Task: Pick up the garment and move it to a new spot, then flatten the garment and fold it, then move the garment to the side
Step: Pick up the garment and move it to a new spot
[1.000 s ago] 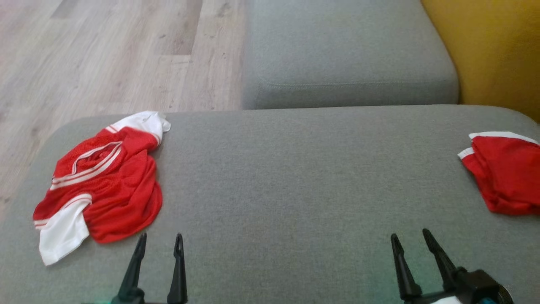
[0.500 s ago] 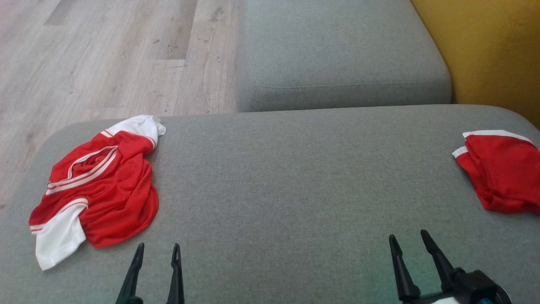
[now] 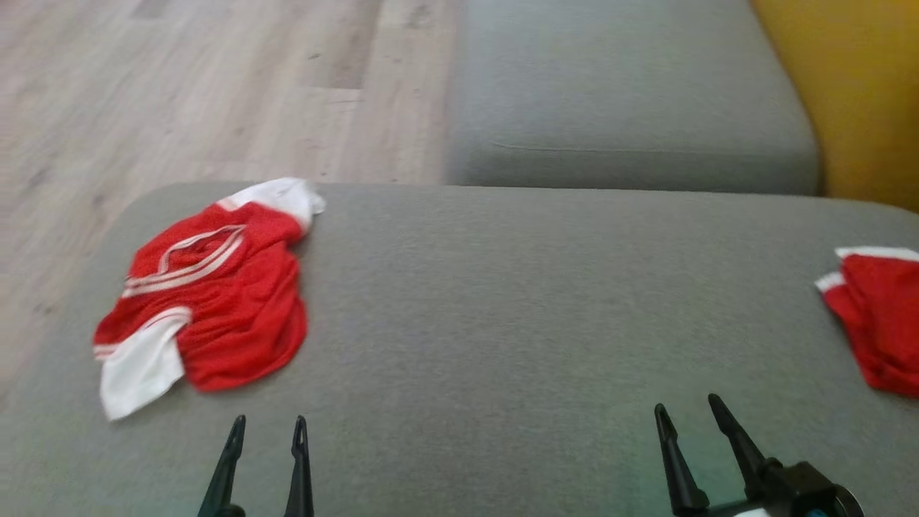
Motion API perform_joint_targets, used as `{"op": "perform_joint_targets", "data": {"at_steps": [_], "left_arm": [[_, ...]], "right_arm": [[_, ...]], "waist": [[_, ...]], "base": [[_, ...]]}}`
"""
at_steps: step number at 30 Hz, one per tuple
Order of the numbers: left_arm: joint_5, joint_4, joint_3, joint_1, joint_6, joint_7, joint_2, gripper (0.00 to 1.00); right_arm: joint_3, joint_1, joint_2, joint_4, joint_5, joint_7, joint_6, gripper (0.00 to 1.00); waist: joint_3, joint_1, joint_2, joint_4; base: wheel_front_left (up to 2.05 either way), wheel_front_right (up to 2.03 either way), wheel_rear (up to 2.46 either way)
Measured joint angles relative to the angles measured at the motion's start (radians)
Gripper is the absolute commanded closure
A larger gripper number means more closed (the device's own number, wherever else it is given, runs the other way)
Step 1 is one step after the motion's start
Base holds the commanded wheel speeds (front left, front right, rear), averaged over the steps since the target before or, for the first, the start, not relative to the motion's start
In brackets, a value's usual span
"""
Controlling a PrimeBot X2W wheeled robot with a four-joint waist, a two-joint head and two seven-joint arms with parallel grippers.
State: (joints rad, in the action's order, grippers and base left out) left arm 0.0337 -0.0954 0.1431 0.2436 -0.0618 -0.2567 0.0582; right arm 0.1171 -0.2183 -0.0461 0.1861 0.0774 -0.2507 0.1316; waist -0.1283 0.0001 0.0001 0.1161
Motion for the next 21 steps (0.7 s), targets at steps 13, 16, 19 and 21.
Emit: {"op": "perform_joint_targets", "data": {"at_steps": [13, 16, 19, 21], "left_arm": [[-0.025, 0.062, -0.025, 0.006, -0.033, 0.0, 0.008, 0.0], [-0.025, 0.074, -0.049, 0.01, -0.05, 0.0, 0.012, 0.0], [-0.025, 0.095, -0.053, 0.009, -0.063, 0.0, 0.015, 0.0], [-0.026, 0.105, -0.061, 0.009, -0.072, 0.0, 0.016, 0.0]], "right_arm": [[0.031, 0.004, 0.0, 0.0, -0.009, 0.0, 0.0, 0.0], [0.048, 0.019, 0.0, 0.009, -0.014, 0.0, 0.0, 0.0], [0.068, 0.058, -0.003, 0.023, -0.017, 0.0, 0.0, 0.0], [0.075, 0.074, -0.007, 0.028, -0.017, 0.0, 0.0, 0.0]], "waist": [[0.021, 0.0, 0.0, 0.284], [0.037, -0.0001, 0.0, 0.33], [0.064, 0.0001, 0.0, 0.355], [0.078, 0.0001, 0.0, 0.367]], "base": [[0.0, 0.0, 0.0], [0.0, 0.0, 0.0], [0.0, 0.0, 0.0], [0.0, 0.0, 0.0]]}}
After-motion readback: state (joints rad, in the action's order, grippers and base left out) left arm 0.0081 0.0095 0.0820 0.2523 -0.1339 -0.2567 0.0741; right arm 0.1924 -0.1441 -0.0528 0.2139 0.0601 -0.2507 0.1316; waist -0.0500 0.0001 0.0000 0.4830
